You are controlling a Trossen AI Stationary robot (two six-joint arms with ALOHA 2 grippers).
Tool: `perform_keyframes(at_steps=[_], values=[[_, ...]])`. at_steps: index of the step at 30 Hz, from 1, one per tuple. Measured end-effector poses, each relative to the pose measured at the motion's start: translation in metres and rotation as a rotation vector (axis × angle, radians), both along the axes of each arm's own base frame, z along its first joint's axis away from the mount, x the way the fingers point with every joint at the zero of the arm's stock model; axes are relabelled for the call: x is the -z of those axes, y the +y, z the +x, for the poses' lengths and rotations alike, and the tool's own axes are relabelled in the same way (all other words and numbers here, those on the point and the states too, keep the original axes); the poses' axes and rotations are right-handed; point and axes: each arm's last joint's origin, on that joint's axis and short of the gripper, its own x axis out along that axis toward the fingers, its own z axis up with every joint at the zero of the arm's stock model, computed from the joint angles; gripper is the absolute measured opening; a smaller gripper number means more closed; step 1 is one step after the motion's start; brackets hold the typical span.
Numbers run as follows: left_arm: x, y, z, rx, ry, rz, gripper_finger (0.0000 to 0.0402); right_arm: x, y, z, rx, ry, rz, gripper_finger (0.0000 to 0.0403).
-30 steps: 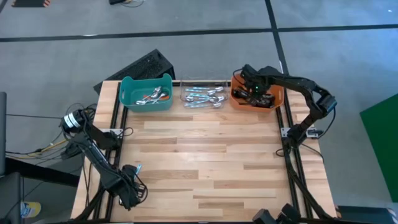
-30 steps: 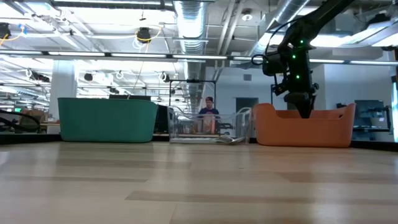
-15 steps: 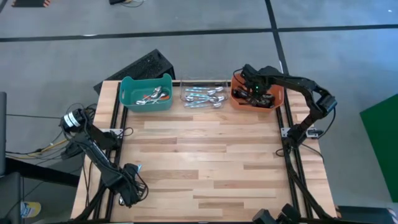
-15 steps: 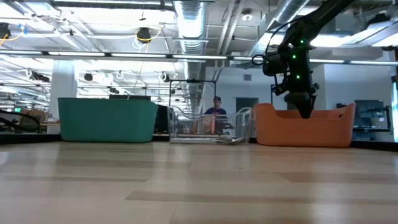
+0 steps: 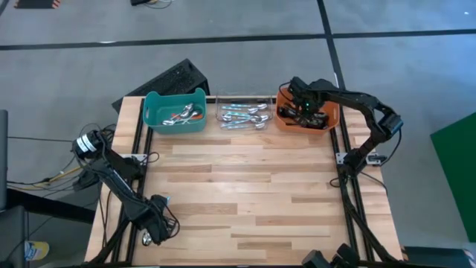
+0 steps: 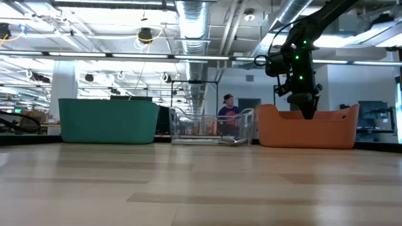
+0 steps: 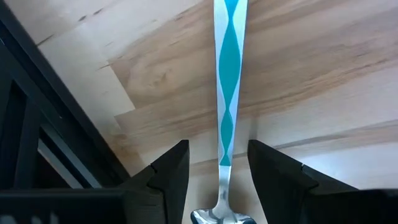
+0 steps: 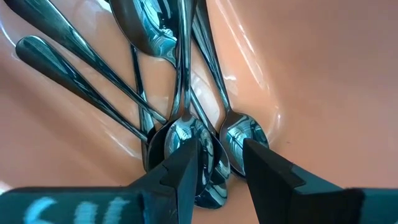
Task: Sort silverware by color (type)
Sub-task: Put the blue spoon into the transparent bin
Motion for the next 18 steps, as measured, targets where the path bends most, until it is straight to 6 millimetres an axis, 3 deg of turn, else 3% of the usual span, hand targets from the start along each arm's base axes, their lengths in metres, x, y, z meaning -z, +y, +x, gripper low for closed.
perform_keyframes(at_steps=[5, 12, 18], values=[[0.0022, 0.0023, 0.0036, 0.004, -0.015, -0.018, 0.0129, 0.0, 0.0, 0.0, 0.0, 0.0, 0.0, 0.015], [0.003, 0.0017, 0.0051, 0.027, -0.043, -0.034, 0.0016, 0.0, -0.0001, 0.0001, 0.0, -0.001, -0.001, 0.015], [0.0029, 0.0017, 0.0053, 0.028, -0.044, -0.033, 0.0007, -0.0001, -0.0005, 0.0004, 0.0, -0.004, -0.005, 0.015]])
